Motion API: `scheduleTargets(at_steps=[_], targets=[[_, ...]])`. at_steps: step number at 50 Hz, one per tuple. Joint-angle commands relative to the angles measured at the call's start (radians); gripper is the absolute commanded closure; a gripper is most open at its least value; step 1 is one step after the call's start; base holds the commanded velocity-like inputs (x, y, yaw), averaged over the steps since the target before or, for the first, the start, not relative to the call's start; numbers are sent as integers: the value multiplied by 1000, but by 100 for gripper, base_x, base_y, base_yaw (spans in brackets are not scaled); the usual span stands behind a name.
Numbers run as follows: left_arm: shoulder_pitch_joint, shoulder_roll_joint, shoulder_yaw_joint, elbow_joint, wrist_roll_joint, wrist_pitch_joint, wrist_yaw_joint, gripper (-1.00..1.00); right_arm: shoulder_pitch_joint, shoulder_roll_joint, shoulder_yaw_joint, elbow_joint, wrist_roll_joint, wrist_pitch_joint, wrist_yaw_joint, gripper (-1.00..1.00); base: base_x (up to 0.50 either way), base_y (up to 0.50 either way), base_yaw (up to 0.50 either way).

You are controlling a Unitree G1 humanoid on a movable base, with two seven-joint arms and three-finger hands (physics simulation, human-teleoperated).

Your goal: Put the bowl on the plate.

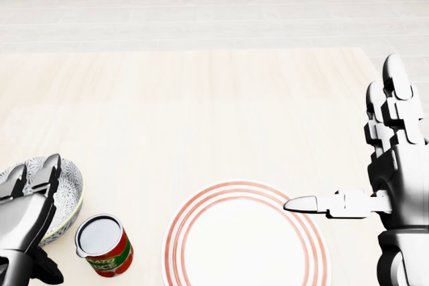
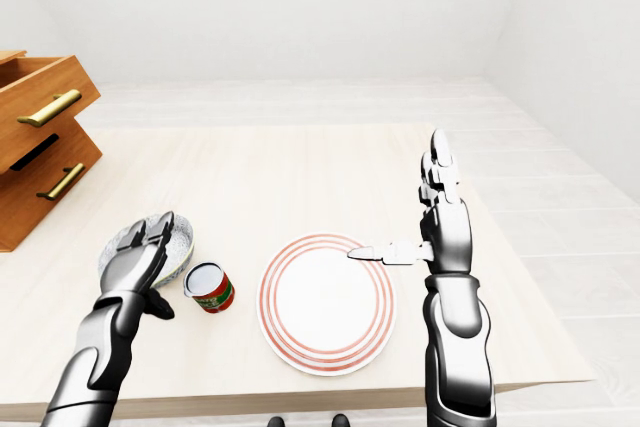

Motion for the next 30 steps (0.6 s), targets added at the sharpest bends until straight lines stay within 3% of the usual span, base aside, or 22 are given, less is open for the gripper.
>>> scheduleTargets(at_steps=[1,30], targets=[[16,4,0,18,-15,-4,4,-100,-1,1,3,-11,-6,0,1,-100,0,0,0],[27,22,1,57,10,6,9,-100,-7,0,1,-18,-11,0,2,-100,0,0,0]])
